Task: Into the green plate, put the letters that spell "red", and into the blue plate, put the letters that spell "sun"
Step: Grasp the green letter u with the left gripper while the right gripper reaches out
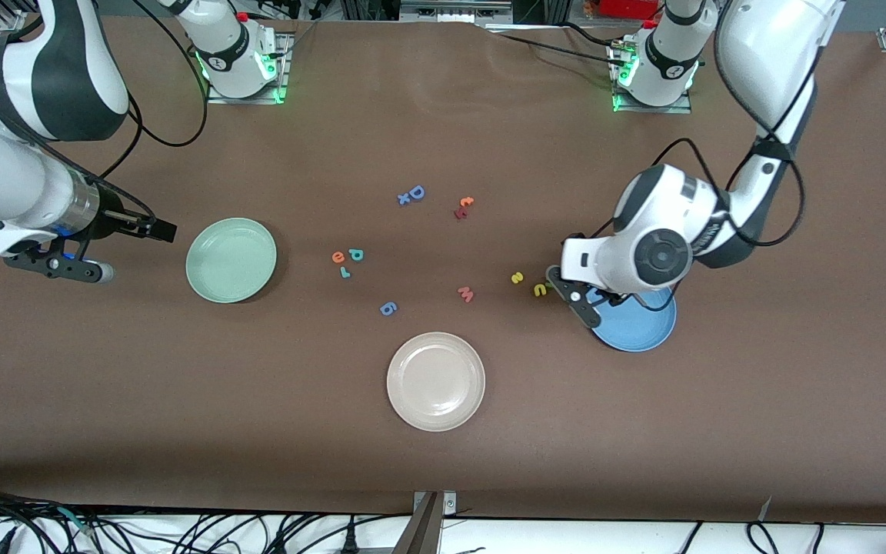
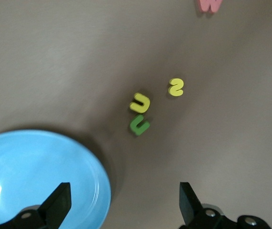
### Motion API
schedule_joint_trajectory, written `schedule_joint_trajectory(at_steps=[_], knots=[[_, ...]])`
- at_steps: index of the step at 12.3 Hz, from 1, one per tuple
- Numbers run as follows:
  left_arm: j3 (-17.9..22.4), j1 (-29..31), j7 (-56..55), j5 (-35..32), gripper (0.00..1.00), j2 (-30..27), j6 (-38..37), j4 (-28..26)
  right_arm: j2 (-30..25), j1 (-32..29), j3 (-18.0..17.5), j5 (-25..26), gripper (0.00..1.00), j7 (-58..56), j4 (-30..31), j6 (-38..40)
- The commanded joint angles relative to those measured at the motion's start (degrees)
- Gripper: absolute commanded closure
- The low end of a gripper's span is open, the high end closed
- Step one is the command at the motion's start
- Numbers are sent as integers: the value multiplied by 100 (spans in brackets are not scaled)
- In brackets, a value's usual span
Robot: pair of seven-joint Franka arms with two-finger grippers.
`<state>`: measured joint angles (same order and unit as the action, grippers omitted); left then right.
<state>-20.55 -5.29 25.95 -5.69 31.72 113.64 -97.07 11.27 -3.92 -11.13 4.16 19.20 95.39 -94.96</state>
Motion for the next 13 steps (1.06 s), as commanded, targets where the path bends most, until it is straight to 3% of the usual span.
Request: schedule_joint_trajectory(at_steps=[1, 4, 8, 13], knots=[[-1, -218, 129, -265, 0, -18, 587, -339, -11, 40, 32, -126, 0, -13, -3, -32], [-1, -288, 279, -861, 0, 361, 1307, -505, -11, 40, 32, -126, 0, -13, 6, -41], [-1, -315, 279, -1354, 0, 423, 2143, -1033, 41, 233, 24, -143, 0, 275, 50, -189], [-1, -429, 200, -1733, 0, 625, 2356, -1130, 410, 716, -29, -740, 0, 979, 50, -856]])
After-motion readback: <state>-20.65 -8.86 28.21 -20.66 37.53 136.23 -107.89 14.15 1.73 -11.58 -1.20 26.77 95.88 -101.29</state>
